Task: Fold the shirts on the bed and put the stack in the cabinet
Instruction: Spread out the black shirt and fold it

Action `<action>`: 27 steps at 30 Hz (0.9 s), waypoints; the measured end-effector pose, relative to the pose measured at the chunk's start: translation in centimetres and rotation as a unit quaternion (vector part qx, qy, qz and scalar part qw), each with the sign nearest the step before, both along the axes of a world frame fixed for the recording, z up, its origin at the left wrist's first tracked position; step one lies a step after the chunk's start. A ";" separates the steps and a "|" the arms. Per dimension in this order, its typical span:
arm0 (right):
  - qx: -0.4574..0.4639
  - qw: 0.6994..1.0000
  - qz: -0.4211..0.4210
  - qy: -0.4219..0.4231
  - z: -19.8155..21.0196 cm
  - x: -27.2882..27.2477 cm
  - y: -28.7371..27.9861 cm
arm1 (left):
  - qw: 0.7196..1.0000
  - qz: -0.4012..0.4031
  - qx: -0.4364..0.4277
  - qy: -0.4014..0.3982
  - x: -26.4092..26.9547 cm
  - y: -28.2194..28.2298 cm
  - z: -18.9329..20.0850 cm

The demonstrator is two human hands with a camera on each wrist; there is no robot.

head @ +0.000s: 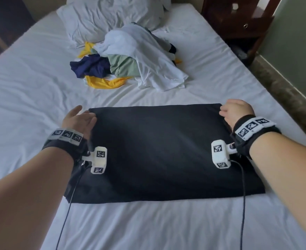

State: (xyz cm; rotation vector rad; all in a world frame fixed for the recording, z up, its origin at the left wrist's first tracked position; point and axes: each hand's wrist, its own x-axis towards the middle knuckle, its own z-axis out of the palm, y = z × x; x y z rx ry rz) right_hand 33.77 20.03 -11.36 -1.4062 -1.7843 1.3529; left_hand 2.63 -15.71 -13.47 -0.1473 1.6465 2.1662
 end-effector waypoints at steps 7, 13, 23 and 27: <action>0.148 0.903 0.223 -0.337 3.4 4.2 -8.5 | 0.857 -0.162 -0.424 0.245 6.7 -3.7 4.3; 0.164 0.891 0.109 -0.408 1.7 9.7 -11.3 | 0.783 -0.172 -0.570 0.179 8.6 -10.6 2.8; -0.010 0.940 0.046 -0.339 -0.6 16.7 -12.5 | 0.912 -0.102 -0.394 -0.056 12.2 -16.7 -2.0; -0.034 0.963 0.040 -0.265 -0.3 17.6 -13.0 | 0.934 -0.085 -0.342 -0.063 13.4 -16.5 -2.2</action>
